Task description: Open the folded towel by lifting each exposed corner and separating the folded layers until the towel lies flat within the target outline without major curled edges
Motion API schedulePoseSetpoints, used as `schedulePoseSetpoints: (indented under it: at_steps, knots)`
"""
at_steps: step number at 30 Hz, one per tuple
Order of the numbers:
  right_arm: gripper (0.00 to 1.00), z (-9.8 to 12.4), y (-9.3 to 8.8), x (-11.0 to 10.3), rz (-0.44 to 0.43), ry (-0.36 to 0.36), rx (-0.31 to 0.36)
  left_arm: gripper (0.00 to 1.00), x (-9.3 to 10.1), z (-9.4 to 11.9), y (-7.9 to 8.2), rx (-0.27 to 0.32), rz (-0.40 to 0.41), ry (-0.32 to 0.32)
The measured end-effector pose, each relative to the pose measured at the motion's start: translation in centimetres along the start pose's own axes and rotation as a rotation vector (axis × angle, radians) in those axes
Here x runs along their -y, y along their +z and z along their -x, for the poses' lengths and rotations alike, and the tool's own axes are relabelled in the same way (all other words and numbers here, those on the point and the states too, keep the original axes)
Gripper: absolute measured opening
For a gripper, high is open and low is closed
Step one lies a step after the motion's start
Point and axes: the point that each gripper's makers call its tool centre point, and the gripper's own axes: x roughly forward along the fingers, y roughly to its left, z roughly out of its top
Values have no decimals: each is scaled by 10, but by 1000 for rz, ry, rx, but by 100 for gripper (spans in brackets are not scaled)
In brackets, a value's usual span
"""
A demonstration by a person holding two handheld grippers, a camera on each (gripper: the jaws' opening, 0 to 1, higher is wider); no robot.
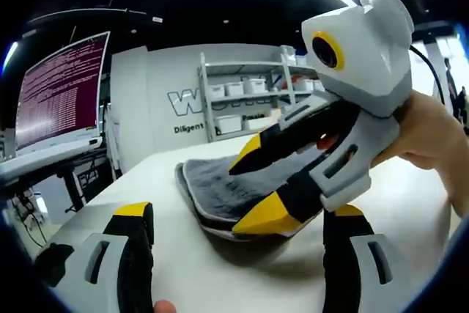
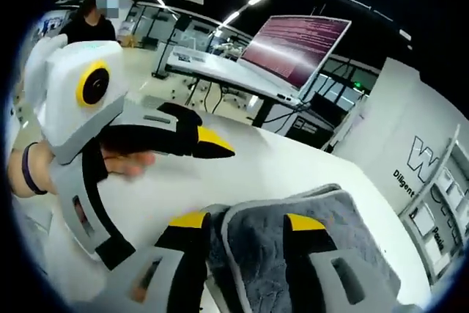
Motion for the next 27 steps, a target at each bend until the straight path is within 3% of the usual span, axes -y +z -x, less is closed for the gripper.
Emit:
schedulePoseSetpoints:
  at_steps: [10,18,27]
  knots:
    - [23,-8,-12,-10,33,58,-94,94,0,-1,-3,-17,-21,1]
    - [0,-10,-17,-17,48,105,-118,94,-1,-1,-3,-14,-18,4]
    - [0,1,-11,-4,31,64,-86,94,-2,-2,-1,-5,-6,6]
